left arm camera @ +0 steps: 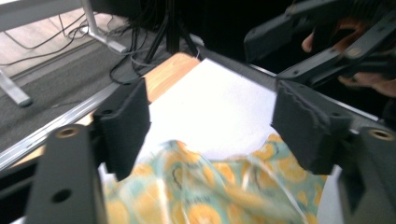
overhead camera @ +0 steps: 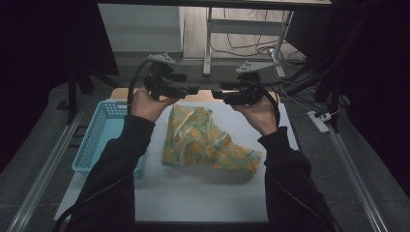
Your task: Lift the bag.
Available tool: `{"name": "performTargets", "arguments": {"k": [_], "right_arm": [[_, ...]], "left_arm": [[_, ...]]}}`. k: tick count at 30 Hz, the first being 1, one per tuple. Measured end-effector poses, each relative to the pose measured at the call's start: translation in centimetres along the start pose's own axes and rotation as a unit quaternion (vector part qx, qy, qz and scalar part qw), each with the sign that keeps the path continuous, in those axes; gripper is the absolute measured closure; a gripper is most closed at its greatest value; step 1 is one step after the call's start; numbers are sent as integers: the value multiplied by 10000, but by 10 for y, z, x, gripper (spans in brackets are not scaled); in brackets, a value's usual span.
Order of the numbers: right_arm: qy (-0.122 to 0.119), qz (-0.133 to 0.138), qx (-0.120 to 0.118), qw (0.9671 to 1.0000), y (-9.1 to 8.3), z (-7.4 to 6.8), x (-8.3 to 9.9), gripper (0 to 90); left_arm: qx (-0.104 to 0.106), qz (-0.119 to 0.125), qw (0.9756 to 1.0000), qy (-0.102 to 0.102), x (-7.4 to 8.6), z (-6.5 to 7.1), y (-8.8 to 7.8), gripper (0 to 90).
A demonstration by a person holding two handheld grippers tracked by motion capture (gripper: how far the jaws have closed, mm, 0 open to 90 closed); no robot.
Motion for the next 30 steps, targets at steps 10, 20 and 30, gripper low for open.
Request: {"name": "performTargets", "arguments": {"k": [10,20,30], "right_arm": [[48,-97,53,9999,6,-8,25,225],[168,-235,112,9995,10,-12,51,108],[243,-210,-43,9995,13,-18,73,71]], "left_arm": [[28,-219,9998,21,32,5,6,119],[242,-198,9995,-65,61,12,3,44],[305,-265,9990,-182,92,17,2,13]]}}
Point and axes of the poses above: each handheld gripper's, and its own axes: y roughly forward along the jaws, x roughly out of its underside, z roughly to its right, the point moved 4 cm from there along y, roughly forward along the jaws, and after that the axes turned 2 degrees about -z, right-handed, at the moved point
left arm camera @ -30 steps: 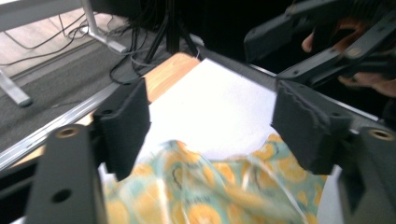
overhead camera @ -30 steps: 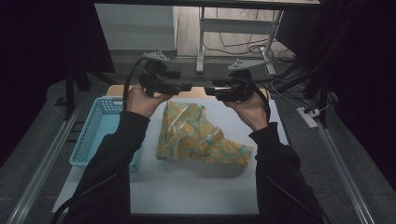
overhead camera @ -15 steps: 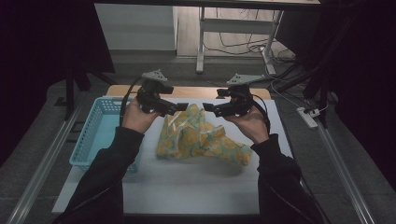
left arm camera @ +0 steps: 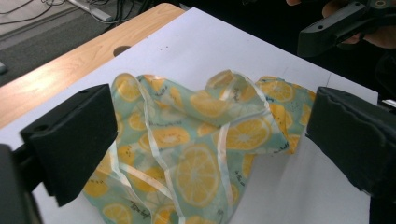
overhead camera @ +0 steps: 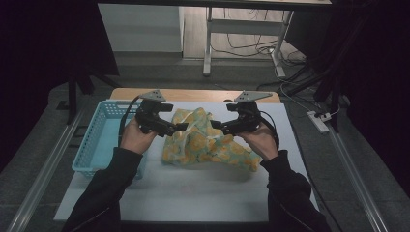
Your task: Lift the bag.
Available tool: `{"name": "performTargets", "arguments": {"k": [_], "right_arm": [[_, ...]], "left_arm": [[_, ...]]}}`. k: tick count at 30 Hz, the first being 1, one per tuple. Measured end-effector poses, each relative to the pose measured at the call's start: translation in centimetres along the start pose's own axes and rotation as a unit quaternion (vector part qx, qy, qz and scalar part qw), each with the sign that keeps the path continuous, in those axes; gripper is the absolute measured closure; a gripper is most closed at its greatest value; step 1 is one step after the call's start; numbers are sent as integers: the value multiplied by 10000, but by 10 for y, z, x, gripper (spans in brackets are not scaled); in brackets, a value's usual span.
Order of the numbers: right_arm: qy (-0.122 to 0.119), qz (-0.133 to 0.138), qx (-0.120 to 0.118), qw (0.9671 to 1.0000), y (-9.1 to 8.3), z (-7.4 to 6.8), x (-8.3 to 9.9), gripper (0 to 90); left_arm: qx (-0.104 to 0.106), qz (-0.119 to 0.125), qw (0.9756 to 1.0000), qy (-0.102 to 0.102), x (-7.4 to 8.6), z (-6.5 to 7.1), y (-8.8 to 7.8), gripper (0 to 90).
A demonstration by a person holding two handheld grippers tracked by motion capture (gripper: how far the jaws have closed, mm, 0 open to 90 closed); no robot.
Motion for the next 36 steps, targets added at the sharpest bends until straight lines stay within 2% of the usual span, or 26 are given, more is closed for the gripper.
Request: {"name": "performTargets", "arguments": {"k": [6,14,17,22,26,29,32,36], "right_arm": [[-65,-99,-48,9999,2,-1,18,62],[153,-150,-120,9997,6,1,39,21],[192,-106,-170,9996,5,-1,47,15],[304,-145,-102,9994,3,-2,58,10],[397,-199,-57,9990,0,-3,65,6],[365,-306,11,9989,-3,-4,70,0],[318,-336,171,9988,-7,-6,75,0],[330,-347,239,9986,-13,-9,82,0]], "left_arm": [[79,1,10000,10,18,4,-1,13],[49,-10,9999,-154,46,3,1,0],[130,10,9996,-248,56,3,3,0],[133,14,9994,-312,69,5,4,0],[65,-54,9996,-260,76,8,3,0],[-16,-88,9998,-194,80,10,0,0],[-35,-88,9997,-228,86,13,-4,0],[-76,-82,9995,-289,95,18,-10,0]]}}
Point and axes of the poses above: each handheld gripper's, and its own axes: y roughly forward along the jaws, x roughly out of its underside, z roughly to its right, the point moved 4 cm from there along y, roughly forward along the jaws, and after that the axes turned 2 degrees about -z, right-handed, at the moved point
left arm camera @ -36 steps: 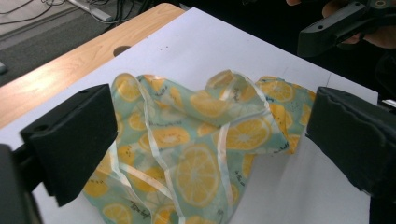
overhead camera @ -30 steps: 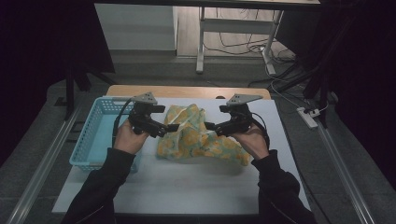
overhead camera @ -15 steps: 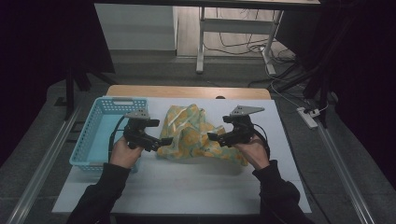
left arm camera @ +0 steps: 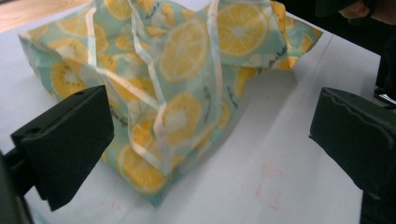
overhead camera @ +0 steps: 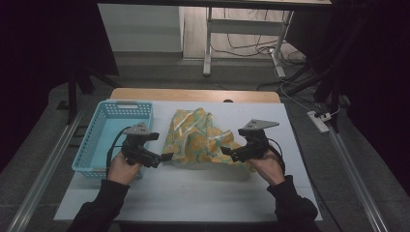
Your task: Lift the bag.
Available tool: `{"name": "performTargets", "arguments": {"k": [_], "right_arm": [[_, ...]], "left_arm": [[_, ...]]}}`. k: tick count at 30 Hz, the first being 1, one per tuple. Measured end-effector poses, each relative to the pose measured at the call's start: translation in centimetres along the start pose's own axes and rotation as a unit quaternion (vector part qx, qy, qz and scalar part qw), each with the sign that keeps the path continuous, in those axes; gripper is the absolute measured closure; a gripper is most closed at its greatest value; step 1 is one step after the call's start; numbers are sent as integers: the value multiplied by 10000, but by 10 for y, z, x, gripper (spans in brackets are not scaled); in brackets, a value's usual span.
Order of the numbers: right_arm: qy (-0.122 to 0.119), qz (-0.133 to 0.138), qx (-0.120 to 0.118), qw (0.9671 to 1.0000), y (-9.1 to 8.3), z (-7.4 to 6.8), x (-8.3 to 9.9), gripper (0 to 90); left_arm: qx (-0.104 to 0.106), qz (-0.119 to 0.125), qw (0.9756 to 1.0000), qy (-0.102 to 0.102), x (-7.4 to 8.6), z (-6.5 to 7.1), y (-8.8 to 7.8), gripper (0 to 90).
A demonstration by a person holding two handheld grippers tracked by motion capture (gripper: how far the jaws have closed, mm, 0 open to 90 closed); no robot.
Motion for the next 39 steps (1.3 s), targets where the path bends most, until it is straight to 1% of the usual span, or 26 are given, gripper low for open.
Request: {"name": "performTargets", "arguments": {"k": [6,11,17,19,21,24,28,32,35,39], "right_arm": [[57,-74,102,9999,-9,-2,15,0],[121,-130,175,9997,-17,-4,29,0],[179,-40,337,9993,-32,-4,43,0],[196,5,390,9990,-36,-6,47,0],[186,45,432,9989,-40,-8,51,0],[214,100,452,9987,-46,-12,58,0],[168,53,521,9985,-53,-17,70,0],[150,6,615,9980,-61,-23,82,0],[184,2,694,9974,-69,-26,92,0],[291,6,827,9962,-81,-27,106,0]], "left_arm": [[-123,25,9999,-74,16,8,-9,0],[-206,0,9998,-83,30,17,-14,0],[-329,-25,9994,-122,47,27,-19,0],[-333,-24,9994,-132,52,30,-23,0],[-414,-15,9990,-140,58,32,-27,0],[-462,18,9987,-219,67,34,-34,0],[-620,45,9976,-296,79,37,-44,0],[-721,52,9967,-374,92,39,-54,0],[-875,30,9953,-411,101,39,-62,0],[-1013,30,9934,-534,115,39,-71,0]]}}
Point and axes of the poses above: each handheld gripper's, and its own axes: y roughly forward along the jaws, x roughly out of its underside, z roughly to its right, the point moved 4 cm from there along y, roughly forward along the jaws, and after that the axes turned 2 degrees about -z, right-handed, at the moved point
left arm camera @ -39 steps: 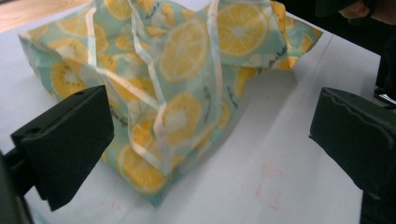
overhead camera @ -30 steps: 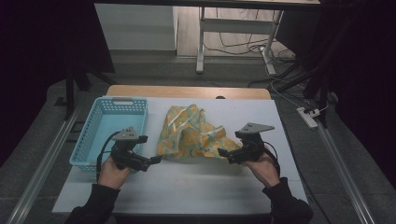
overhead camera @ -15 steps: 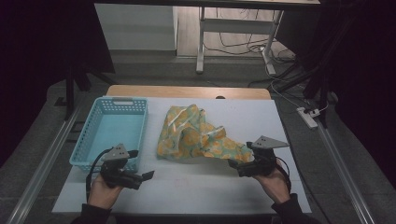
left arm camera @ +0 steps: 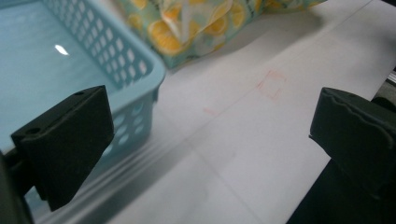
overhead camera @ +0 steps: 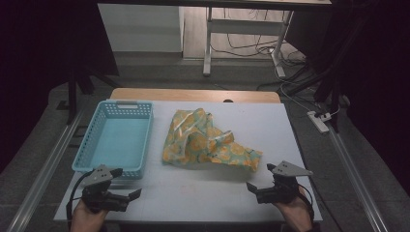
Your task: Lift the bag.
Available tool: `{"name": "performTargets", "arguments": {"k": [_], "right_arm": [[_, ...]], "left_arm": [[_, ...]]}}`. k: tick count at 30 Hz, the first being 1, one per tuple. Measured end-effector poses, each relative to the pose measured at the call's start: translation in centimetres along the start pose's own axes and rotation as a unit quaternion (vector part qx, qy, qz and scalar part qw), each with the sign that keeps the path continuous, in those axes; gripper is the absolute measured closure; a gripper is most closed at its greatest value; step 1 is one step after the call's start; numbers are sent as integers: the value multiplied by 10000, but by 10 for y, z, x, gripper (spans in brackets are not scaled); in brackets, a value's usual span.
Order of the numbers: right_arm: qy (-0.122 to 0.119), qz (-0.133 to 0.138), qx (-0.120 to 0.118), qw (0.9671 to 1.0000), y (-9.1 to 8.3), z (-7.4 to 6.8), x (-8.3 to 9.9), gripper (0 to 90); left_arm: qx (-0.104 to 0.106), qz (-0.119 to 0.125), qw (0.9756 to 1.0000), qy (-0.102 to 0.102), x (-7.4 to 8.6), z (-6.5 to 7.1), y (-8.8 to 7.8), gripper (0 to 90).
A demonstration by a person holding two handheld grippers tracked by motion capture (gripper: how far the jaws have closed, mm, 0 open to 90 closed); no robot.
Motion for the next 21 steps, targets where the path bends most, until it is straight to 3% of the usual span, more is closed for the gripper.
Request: {"name": "performTargets", "arguments": {"k": [8,13,21], "right_arm": [[317,-103,188,9993,-17,6,28,0],[279,-377,378,9982,-21,8,42,0],[313,-869,453,9947,-18,10,59,0]], "left_arm": [[-157,-213,9995,-151,27,-5,-4,0],[-434,-464,9978,-211,43,-12,-3,0],[-496,-584,9965,-321,45,-16,-3,0]]}}
Point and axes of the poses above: each handheld gripper's, and its own axes: y roughly forward along the jaws, x roughly out of its underside, z roughly to its right, the point moved 4 cm from there along y, roughly forward along the jaws, and after that the axes turned 2 degrees about -z, right-handed, at the moved point
